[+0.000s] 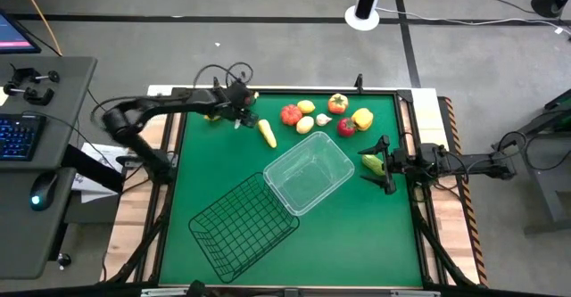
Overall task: Sort produce into baskets
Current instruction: Put the left white garlic into the wire basket
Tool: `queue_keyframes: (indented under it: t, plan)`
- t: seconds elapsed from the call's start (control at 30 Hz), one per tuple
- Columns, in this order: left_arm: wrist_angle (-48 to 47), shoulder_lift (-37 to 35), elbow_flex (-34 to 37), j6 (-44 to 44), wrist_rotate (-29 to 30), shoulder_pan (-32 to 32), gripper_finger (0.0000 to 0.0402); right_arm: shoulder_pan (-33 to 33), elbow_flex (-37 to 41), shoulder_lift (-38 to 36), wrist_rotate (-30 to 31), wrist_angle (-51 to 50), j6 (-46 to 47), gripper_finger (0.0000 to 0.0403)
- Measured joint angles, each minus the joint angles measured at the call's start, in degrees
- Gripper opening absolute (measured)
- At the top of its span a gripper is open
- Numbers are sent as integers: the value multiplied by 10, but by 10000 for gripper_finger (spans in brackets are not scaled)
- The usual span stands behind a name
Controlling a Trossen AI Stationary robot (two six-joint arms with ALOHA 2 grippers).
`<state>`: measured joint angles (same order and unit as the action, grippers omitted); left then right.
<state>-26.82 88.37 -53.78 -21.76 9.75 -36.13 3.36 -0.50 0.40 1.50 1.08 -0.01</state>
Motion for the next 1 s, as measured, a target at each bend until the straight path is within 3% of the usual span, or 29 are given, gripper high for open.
queue_keyframes:
  t: [0.17,0.3,0.4,0.53,0.63,0.77,0.9,1.0]
  plan:
    - [2,-164,-1,68,-9,31,206,0,0,0,0,0,0,360]
    - [5,-286,12,96,-78,77,206,0,0,0,0,0,0,360]
    - [12,-361,32,31,-127,139,206,0,0,0,0,0,0,360]
    - [53,-423,71,-98,-124,268,206,0,0,0,0,0,0,360]
    - [95,-424,94,-183,-63,383,206,0,0,0,0,0,0,360]
    - [133,-356,96,-262,22,521,206,0,0,0,0,0,0,360]
    - [165,-251,53,-325,37,613,206,0,0,0,0,0,0,360]
    - [158,-175,0,-333,5,652,206,0,0,0,0,0,0,360]
